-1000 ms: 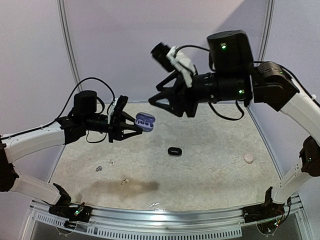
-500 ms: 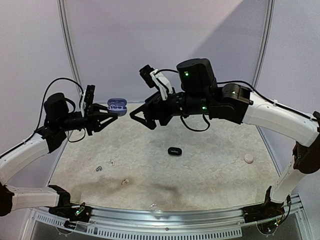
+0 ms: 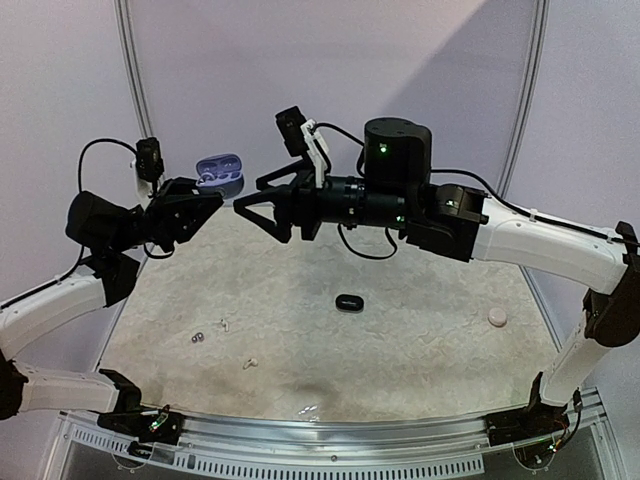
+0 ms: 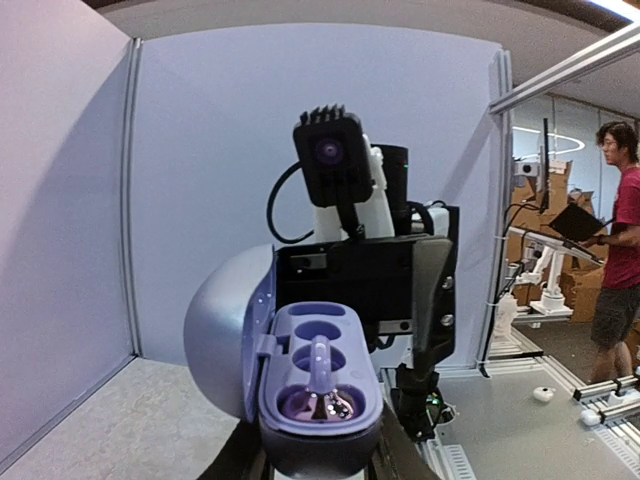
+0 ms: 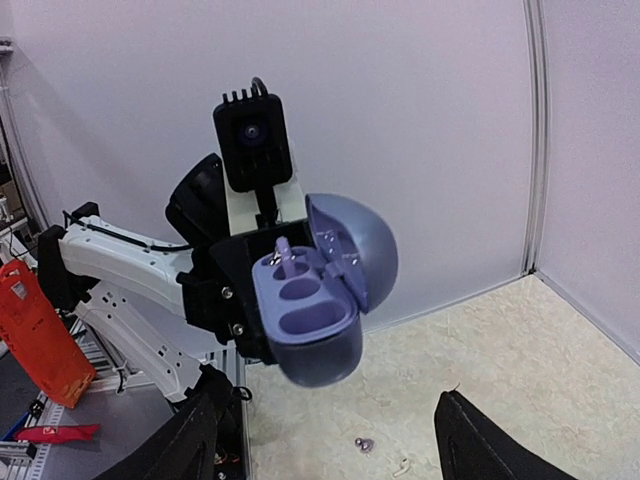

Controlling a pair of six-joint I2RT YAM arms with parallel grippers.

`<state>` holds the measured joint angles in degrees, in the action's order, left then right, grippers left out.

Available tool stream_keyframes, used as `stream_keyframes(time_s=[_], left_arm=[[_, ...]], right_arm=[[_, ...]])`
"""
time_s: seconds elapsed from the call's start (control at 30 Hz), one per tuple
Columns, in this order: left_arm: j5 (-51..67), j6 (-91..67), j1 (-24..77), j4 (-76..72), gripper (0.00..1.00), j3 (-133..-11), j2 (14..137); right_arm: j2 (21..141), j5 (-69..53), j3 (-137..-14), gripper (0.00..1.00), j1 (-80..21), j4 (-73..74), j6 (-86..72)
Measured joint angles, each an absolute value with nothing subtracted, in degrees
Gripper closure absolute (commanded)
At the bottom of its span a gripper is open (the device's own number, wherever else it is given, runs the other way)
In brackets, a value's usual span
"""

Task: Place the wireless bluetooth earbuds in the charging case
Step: Pass from the left arm to the right

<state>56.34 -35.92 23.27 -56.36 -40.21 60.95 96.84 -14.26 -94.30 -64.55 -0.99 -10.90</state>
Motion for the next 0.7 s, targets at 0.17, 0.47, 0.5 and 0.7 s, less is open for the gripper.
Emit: stream_keyframes(time_s=[0.17, 0.47, 0.5, 0.7], left_arm=[[56.38, -38.35, 25.93, -60.66, 1.0, -41.15, 62.48], [56.16, -39.33, 27.31, -62.37, 1.0, -42.28, 63.09], [56.05, -39.35, 27.53, -62.37, 1.0, -42.28, 63.16], [55.29, -39.27, 28.67, -62.28, 1.0, -42.7, 64.07]], right_arm=[[96.84, -15.38, -94.3, 0.45, -64.53, -3.97, -11.64], [96.84, -17.34, -94.3, 0.52, -64.53, -5.89, -11.73], [96.84, -17.56, -94.3, 0.52, -64.53, -6.11, -11.75], [96.86, -18.81, -94.3, 0.63, -64.53, -6.57, -11.86]])
